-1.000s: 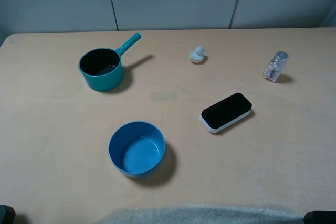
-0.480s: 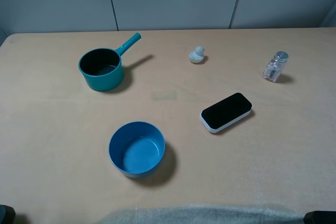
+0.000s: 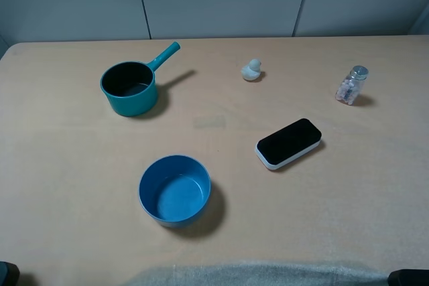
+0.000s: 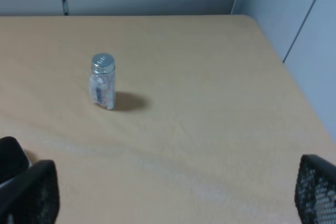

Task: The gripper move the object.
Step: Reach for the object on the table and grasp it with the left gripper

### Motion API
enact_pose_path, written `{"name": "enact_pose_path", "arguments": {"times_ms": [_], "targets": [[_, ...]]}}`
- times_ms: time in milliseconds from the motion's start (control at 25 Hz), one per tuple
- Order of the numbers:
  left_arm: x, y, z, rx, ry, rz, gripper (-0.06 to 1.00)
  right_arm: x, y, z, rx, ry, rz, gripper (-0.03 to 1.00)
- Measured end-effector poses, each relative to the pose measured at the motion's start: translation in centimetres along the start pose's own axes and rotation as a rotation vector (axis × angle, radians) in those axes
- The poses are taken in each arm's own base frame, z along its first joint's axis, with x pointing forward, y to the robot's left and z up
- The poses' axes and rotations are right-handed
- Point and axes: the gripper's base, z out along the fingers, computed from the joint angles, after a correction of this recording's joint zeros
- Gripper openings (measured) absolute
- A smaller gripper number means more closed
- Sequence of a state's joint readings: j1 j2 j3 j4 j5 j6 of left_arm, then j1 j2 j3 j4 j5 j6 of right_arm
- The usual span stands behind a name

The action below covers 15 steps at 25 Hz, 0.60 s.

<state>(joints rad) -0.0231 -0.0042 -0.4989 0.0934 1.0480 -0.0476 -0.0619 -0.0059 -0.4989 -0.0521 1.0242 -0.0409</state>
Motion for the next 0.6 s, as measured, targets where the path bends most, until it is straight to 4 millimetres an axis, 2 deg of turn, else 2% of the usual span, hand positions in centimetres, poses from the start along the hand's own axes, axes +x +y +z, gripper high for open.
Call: {"name": "enact_pose_path", "arguments": {"times_ms": [200,480,600], "targets": [[-2.3,-0.1,0.7,0.0,0.098,0.004,0.74,0.0,0.0,0.0,0.0,0.0,0.0,0.68],[-7.6,-0.4,3.9,-0.006,0.324,0.015,0.74,0.0,0.0,0.0,0.0,0.0,0.0,0.68],[-9.4,-0.6,6.0,-0.003,0.392,0.043,0.74,0.0,0.0,0.0,0.0,0.0,0.0,0.68]]}}
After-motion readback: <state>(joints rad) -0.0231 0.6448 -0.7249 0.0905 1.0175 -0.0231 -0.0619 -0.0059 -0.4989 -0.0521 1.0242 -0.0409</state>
